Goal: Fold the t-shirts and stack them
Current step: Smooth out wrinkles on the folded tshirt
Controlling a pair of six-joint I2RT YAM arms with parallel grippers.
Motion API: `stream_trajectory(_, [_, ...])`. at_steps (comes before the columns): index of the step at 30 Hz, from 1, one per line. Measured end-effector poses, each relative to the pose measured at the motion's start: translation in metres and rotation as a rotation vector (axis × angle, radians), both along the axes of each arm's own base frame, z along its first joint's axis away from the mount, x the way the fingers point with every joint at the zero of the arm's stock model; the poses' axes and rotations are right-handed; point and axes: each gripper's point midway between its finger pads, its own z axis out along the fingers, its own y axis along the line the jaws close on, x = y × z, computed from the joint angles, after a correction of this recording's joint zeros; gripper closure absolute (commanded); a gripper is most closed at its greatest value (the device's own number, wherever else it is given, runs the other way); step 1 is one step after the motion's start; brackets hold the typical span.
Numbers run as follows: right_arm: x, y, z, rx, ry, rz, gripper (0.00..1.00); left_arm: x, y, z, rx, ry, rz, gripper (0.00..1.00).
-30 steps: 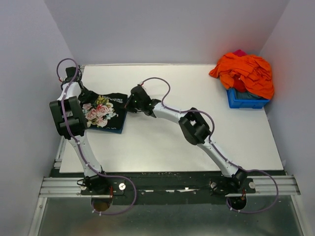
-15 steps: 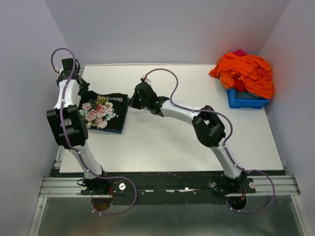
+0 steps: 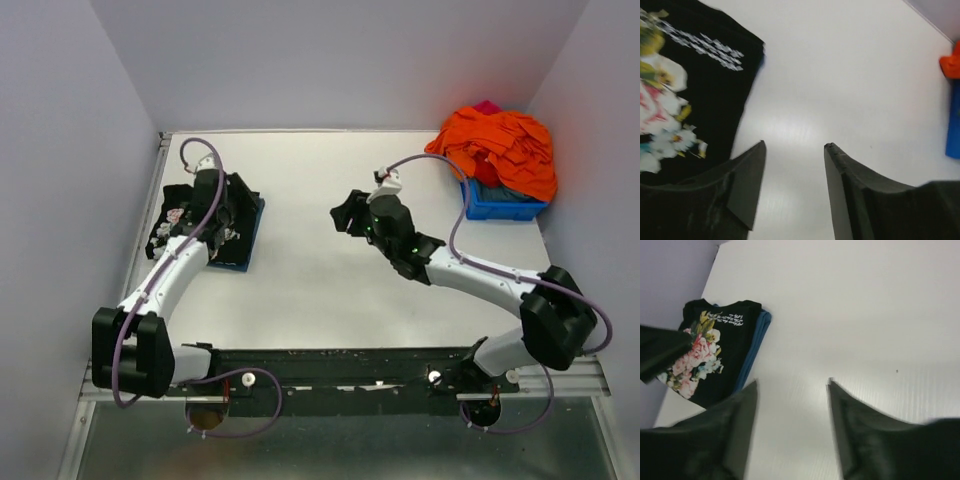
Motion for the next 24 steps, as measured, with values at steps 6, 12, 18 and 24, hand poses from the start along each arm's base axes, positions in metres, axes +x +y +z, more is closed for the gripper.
stream_trajectory(6, [-0.027, -0.056, -0.003, -0.104, -0.036, -0.063, 0.00, -0.043, -0.085, -0.040, -0.020, -0.063, -0.200, 0.01])
stream_trajectory(12, [-0.050, -0.111, -0.022, -0.252, -0.050, -0.153, 0.00, -0.076, -0.152, -0.043, 0.063, -0.167, -0.398, 0.01])
stream_trajectory(18, [-0.075, -0.150, -0.042, -0.303, -0.096, -0.177, 0.00, -0.081, -0.158, -0.045, 0.154, -0.260, -0.441, 0.01])
stream_trajectory(24, [-0.081, -0.159, -0.057, -0.329, -0.121, -0.169, 0.00, -0.091, -0.163, -0.053, 0.156, -0.295, -0.479, 0.01])
